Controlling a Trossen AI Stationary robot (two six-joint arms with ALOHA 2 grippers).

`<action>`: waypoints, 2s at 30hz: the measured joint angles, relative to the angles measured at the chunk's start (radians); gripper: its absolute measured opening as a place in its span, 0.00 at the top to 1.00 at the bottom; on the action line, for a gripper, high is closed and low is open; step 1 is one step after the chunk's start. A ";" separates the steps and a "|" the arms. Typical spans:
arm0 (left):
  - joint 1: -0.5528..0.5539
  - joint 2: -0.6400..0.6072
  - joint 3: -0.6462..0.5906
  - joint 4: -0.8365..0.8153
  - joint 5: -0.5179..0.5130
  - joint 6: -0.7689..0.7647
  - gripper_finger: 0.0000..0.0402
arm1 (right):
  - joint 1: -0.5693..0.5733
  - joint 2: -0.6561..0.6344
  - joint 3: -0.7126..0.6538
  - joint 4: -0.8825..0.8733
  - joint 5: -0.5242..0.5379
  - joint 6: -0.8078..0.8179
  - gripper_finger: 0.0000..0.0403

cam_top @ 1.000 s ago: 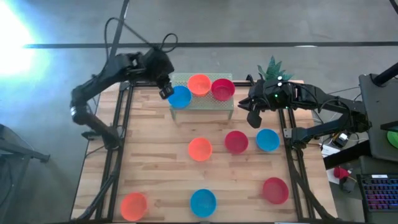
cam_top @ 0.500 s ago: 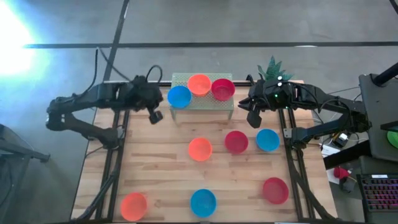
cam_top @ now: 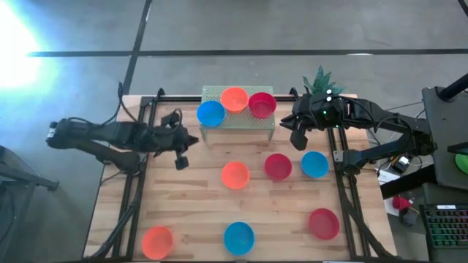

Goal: Pick & Place Mini bowls
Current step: Stack the top blue bowl on the blue bowl on the shelf

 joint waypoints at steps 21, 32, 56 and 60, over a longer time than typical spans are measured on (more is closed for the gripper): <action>-0.155 -0.008 -0.312 0.384 -0.148 -0.027 0.95 | 0.000 0.001 -0.048 -0.207 -0.001 0.273 0.84; -0.185 -0.017 -0.394 0.536 -0.149 0.025 0.95 | 0.008 0.001 -0.199 -0.230 -0.013 0.521 0.84; -0.211 -0.043 -0.378 0.561 -0.149 0.157 0.95 | 0.164 0.000 -0.421 -0.258 -0.084 0.894 0.84; -0.210 -0.043 -0.378 0.567 -0.149 0.158 0.95 | 0.164 0.000 -0.446 -0.257 -0.133 0.909 0.84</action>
